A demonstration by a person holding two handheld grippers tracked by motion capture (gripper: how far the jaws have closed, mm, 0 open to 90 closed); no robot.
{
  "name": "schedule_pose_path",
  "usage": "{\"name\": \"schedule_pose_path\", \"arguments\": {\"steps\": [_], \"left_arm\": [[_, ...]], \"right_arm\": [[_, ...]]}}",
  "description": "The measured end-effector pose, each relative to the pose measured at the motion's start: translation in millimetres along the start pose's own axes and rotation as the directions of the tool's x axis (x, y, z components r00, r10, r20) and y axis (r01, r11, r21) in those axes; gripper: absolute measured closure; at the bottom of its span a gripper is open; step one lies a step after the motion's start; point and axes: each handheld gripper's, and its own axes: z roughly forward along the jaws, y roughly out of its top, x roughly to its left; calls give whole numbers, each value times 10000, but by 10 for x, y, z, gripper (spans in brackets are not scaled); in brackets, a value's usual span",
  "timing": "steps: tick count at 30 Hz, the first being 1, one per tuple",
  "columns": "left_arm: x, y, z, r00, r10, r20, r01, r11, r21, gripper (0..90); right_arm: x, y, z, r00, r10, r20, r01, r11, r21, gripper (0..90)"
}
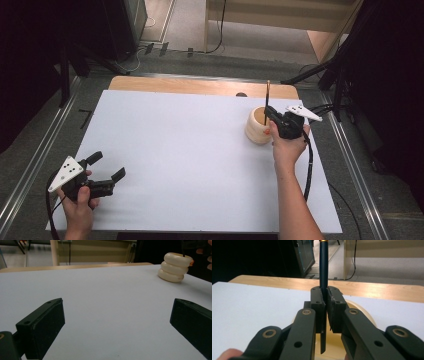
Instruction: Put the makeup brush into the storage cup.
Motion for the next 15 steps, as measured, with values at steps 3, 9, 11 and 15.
{"name": "schedule_pose_path", "arguments": {"steps": [3, 9, 11, 15], "left_arm": [[-1, 0, 2, 10000, 10, 5, -10, 10000, 3, 5], [-4, -2, 6, 10000, 1, 0, -1, 10000, 2, 5], [-4, -2, 6, 10000, 7, -3, -7, 10000, 8, 5], [-5, -2, 4, 10000, 10, 3, -10, 10000, 9, 5]], "right_arm": [[-21, -37, 27, 10000, 15, 81, -16, 9999, 136, 852], [-36, -73, 66, 9998, 5, 181, -11, 9995, 316, 851], [-34, -79, 70, 9997, -32, 236, 24, 9993, 367, 851], [-31, -103, 78, 9993, -8, 376, -8, 9991, 424, 851]]}}
